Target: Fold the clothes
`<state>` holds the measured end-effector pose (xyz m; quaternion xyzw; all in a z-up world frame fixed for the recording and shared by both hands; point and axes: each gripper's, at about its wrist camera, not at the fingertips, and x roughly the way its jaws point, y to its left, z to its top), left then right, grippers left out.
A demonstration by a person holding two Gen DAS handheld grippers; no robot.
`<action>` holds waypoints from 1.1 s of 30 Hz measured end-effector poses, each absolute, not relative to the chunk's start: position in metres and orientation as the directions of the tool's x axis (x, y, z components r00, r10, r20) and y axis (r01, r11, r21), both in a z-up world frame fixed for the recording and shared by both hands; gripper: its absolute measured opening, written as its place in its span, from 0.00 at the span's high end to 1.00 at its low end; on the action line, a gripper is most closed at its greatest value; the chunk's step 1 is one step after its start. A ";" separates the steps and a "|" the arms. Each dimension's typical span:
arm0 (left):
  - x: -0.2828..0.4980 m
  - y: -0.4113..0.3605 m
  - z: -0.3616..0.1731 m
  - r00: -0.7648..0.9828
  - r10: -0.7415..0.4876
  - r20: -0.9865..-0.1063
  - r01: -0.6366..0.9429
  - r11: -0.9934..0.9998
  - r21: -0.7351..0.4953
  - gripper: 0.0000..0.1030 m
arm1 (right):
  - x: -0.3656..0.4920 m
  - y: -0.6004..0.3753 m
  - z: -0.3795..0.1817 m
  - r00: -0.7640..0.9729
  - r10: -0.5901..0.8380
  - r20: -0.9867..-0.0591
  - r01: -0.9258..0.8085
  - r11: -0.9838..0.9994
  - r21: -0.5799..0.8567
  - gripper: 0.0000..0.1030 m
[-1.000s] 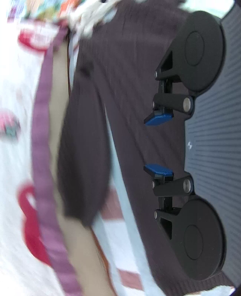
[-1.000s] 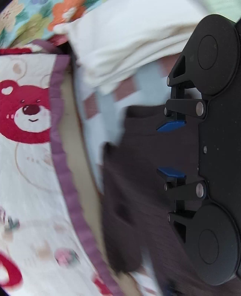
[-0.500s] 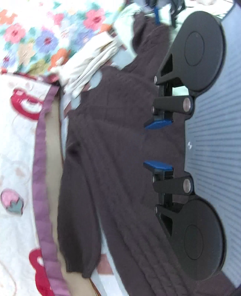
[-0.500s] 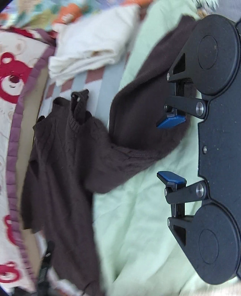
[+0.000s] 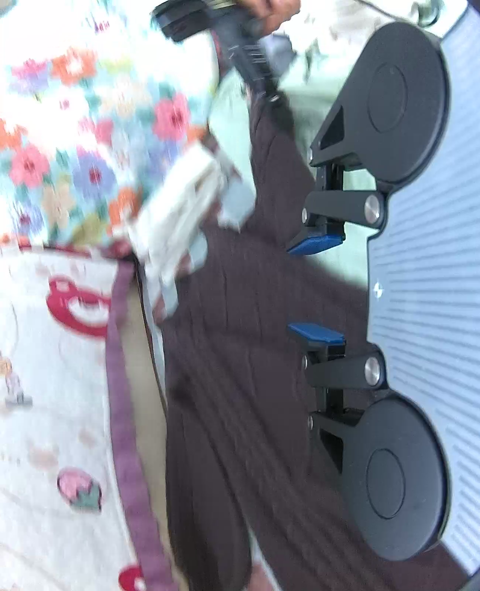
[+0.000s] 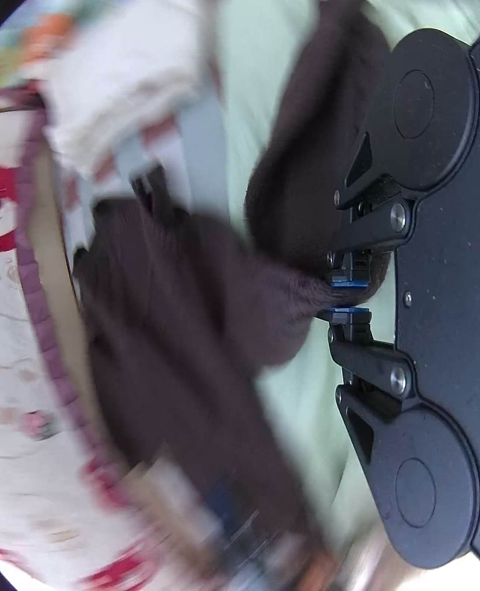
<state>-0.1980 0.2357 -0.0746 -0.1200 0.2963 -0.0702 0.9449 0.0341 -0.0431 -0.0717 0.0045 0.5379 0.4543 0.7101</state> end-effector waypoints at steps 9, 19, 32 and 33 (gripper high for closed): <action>-0.220 0.201 -0.039 0.844 -0.333 -0.420 0.284 0.942 -0.177 0.58 | 0.033 -0.020 -0.095 -0.237 0.861 -0.450 -0.259 0.390 0.884 0.88; -0.208 0.192 -0.025 0.793 -0.321 -0.517 0.218 0.943 -0.251 0.33 | 0.017 0.000 -0.080 -0.245 0.948 -0.203 -0.132 0.175 0.976 0.88; -0.181 0.190 -0.058 0.711 -0.057 -0.701 0.041 0.998 -0.040 0.87 | 0.023 -0.011 -0.133 -0.191 0.957 -0.220 -0.032 0.218 0.975 0.68; -0.181 0.197 -0.059 0.705 -0.042 -0.708 0.015 0.999 -0.044 0.87 | 0.027 -0.017 -0.137 -0.161 0.955 -0.249 -0.031 0.248 0.968 0.63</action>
